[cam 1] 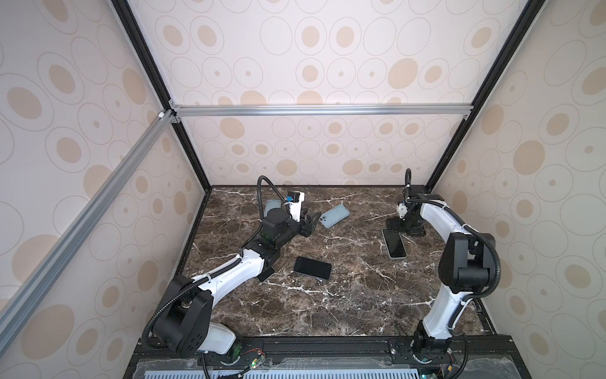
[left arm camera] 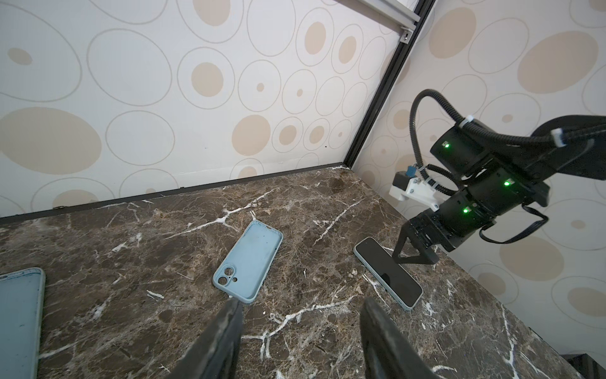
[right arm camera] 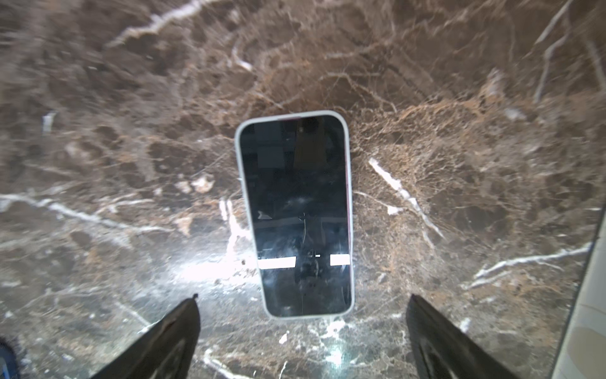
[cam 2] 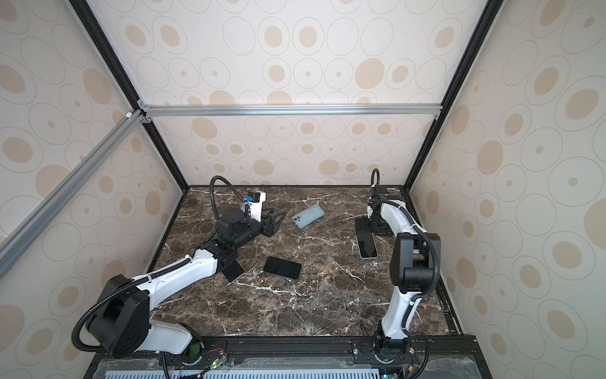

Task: Put the phone into the phone case
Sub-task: 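Carry the cased phone farther from the robot and set it down, then move the right gripper over the dark blue-framed phone at table center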

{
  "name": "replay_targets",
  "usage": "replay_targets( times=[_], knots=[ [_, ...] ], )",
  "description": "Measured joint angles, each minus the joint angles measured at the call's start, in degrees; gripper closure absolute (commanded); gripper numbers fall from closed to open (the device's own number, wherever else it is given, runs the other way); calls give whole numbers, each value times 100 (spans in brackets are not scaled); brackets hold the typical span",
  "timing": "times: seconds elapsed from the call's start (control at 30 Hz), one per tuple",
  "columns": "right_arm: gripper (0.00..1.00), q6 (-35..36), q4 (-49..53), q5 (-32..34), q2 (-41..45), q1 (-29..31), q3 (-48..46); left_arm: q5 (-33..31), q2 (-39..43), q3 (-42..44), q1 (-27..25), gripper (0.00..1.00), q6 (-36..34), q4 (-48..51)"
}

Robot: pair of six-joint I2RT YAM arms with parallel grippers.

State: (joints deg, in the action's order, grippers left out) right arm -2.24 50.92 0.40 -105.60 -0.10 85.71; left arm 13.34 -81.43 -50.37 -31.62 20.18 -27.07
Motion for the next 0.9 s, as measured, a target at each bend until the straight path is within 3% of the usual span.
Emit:
replay_targets(
  times=[0.4,0.9],
  knots=[
    [0,411,-894,236,1368,1692,-1281,28,0,0,-192,43,83,-2],
    [0,1263,-1663,-308,1904,2951,-1705,-415,555,262,-586,42,31,59]
  ],
)
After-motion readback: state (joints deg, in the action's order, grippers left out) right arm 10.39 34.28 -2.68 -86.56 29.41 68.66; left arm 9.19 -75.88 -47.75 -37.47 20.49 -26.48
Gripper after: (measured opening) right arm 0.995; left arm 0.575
